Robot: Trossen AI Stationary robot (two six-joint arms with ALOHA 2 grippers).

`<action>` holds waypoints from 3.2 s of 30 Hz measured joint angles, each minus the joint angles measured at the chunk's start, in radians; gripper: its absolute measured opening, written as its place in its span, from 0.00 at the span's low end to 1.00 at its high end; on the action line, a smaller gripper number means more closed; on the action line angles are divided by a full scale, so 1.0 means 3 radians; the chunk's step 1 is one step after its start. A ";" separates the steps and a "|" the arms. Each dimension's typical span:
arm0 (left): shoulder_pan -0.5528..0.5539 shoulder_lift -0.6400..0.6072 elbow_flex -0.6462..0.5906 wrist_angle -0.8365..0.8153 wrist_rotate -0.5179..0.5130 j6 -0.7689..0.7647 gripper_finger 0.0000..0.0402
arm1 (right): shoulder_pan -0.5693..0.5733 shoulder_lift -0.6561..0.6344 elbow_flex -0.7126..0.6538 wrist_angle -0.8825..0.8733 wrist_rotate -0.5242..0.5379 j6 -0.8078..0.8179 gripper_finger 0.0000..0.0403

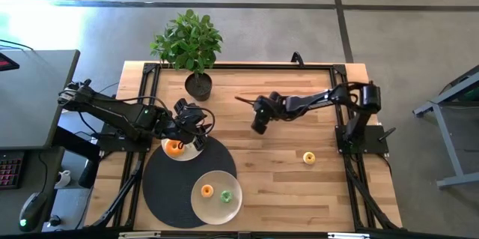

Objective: Pick & Place donuts
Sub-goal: Put the small green donut on the light brown plate, then put the small yellow donut on the light brown plate

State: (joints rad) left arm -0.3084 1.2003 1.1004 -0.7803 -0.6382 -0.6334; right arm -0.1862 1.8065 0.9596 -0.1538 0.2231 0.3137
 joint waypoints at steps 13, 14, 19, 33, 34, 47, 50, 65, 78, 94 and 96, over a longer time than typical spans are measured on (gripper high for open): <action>0.0001 0.0000 0.0000 0.0010 -0.0003 -0.0001 0.42 | 0.0095 -0.0001 -0.0289 0.0372 0.0047 -0.0001 0.14; 0.0001 0.0000 0.0000 0.0009 -0.0003 0.0000 0.42 | 0.0116 -0.0001 -0.0293 0.0434 0.0031 -0.0001 0.09; 0.0001 0.0000 0.0000 0.0011 -0.0027 0.0000 0.42 | 0.0315 0.0001 -0.0296 0.0941 -0.0369 0.0005 0.05; 0.0001 0.0047 0.0000 0.0078 -0.0176 -0.0001 0.42 | 0.1562 0.0093 0.0009 0.2303 -0.0680 0.0075 0.01; 0.0001 0.0047 0.0000 0.0079 -0.0177 -0.0001 0.42 | 0.1650 0.0159 0.0069 0.2295 -0.0580 0.0060 0.01; 0.0001 0.0050 0.0000 0.0097 -0.0175 -0.0001 0.42 | 0.1780 0.0936 0.1067 0.1266 -0.0760 0.0008 0.02; 0.0001 0.0050 0.0000 0.0077 -0.0154 0.0000 0.42 | 0.1738 0.1095 0.1144 0.1264 -0.0934 0.0107 0.03; 0.0001 0.0050 0.0000 0.0062 -0.0147 0.0000 0.42 | 0.1683 0.1124 0.1255 0.1174 -0.1115 -0.0088 0.28; 0.0001 0.0050 0.0000 0.0071 -0.0100 -0.0001 0.42 | 0.1718 0.0082 0.1255 -0.1005 -0.1012 0.0234 0.30; 0.0001 0.0050 0.0000 0.0066 -0.0012 -0.0001 0.42 | 0.2114 -0.1177 -0.0483 -0.2992 -0.0830 0.2765 0.30; 0.0001 0.0050 0.0000 0.0066 -0.0013 0.0000 0.42 | 0.2131 -0.1321 -0.0777 -0.2832 -0.0826 0.2913 0.30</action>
State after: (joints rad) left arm -0.3080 1.2152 1.1004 -0.7605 -0.6420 -0.6334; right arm 0.4532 1.4101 0.7265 -1.0034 -0.0245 1.1875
